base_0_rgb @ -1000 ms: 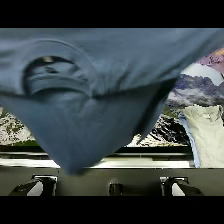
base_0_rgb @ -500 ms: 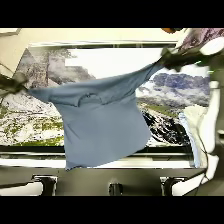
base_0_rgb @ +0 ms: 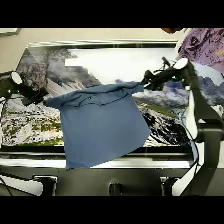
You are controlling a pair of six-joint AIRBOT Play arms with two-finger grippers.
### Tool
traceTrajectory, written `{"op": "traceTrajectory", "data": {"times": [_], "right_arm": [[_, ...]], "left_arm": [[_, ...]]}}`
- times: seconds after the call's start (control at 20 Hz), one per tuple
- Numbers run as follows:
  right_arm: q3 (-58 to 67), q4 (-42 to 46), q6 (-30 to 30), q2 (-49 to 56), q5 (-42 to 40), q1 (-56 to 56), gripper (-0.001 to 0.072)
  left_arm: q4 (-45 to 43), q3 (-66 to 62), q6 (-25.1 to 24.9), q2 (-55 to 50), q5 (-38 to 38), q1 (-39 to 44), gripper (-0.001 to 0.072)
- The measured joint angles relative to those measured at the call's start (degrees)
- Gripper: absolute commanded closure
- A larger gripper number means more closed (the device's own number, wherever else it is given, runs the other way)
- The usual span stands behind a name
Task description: Fold the clothes and pants, and hang the long-sleeved shirts on hangers.
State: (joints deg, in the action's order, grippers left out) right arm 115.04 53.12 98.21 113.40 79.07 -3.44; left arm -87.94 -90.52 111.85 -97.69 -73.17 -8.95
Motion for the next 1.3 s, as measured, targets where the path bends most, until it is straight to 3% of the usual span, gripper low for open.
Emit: {"op": "traceTrajectory", "data": {"times": [0.15, 0.35, 0.7, 1.05, 1.15, 1.25, 1.3], "right_arm": [[-1.18, 1.95, -4.37, -5.11, 7.82, -6.12, 0.0226], [-17.00, 3.72, -9.33, -17.57, 10.25, -16.02, 0.0220], [-61.70, -1.36, -15.89, -38.07, -2.34, -16.94, 0.0220], [-76.11, -3.69, -13.97, -40.57, -14.60, -3.98, 0.0233], [-76.94, -3.87, -12.63, -39.50, -16.59, -1.16, 0.0362], [-77.26, -4.57, -12.11, -38.58, -17.81, 0.92, 0.0675], [-76.98, -4.81, -12.00, -38.32, -18.16, 1.36, 0.0682]], "left_arm": [[0.13, 0.04, 0.00, 0.33, -1.25, 0.07, 0.0691], [0.13, 0.04, 0.00, 0.66, -3.17, 0.07, 0.0691], [0.15, 0.04, 0.00, 0.76, -4.15, 0.09, 0.0691], [0.15, 0.04, 0.00, 0.76, -4.35, 0.07, 0.0691], [0.15, 0.04, 0.00, 0.76, -4.44, 0.09, 0.0691], [0.15, 0.04, 0.00, 0.76, -4.44, 0.07, 0.0691], [0.15, 0.04, 0.00, 0.76, -4.46, 0.09, 0.0691]]}}
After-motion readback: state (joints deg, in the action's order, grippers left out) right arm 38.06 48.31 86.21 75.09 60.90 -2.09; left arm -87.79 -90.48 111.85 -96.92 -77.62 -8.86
